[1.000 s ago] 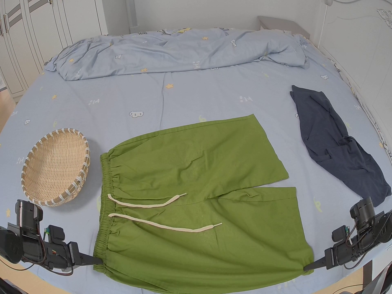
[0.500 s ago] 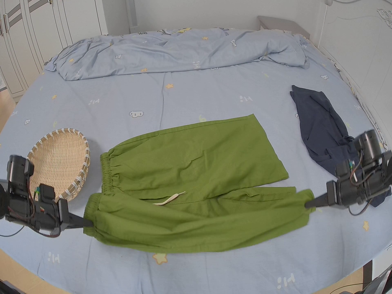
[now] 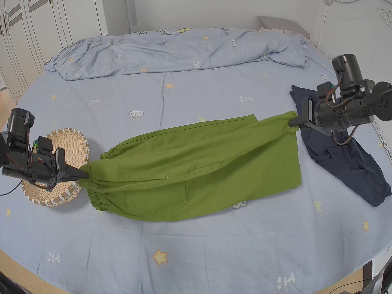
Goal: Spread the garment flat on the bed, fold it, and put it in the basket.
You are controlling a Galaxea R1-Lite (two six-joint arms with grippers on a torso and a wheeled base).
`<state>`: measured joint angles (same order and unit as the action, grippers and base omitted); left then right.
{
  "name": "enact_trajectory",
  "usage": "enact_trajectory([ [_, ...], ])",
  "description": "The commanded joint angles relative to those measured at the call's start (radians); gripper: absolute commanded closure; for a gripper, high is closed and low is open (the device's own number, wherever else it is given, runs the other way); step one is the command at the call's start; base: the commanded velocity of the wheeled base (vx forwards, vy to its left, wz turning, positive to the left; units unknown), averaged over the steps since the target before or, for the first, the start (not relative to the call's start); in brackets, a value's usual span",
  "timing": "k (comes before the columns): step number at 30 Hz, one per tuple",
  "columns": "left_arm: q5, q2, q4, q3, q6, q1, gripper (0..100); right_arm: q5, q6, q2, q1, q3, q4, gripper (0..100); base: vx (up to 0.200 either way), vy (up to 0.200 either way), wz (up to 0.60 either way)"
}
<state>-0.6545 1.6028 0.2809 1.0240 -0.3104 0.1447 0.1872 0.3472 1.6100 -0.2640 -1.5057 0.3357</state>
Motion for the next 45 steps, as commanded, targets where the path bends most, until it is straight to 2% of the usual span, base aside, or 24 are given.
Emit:
enact_trajectory([
  [1,0.003,0.146,0.021,0.14,0.004,0.006,100,-0.066,0.016,0.189,-0.037,-0.188,0.017,100,0.0,0.0,0.0],
  [8,0.001,0.198,0.015,0.171,0.059,0.033,100,-0.068,0.015,0.228,-0.023,-0.246,0.016,100,0.0,0.0,0.0],
  [14,-0.001,0.21,0.015,0.192,0.057,0.033,100,-0.068,0.012,0.24,-0.009,-0.278,-0.004,100,0.0,0.0,0.0],
  [21,-0.002,0.21,0.015,0.246,0.065,0.004,100,-0.071,0.004,0.243,-0.014,-0.286,-0.124,100,0.0,0.0,0.0],
  [29,-0.002,0.232,0.009,0.271,0.065,-0.007,100,-0.071,0.001,0.245,-0.009,-0.295,-0.146,100,0.0,0.0,0.0],
  [45,0.018,0.276,0.0,0.295,0.065,0.023,100,-0.071,0.003,0.314,-0.001,-0.303,-0.152,100,0.0,0.0,0.0],
])
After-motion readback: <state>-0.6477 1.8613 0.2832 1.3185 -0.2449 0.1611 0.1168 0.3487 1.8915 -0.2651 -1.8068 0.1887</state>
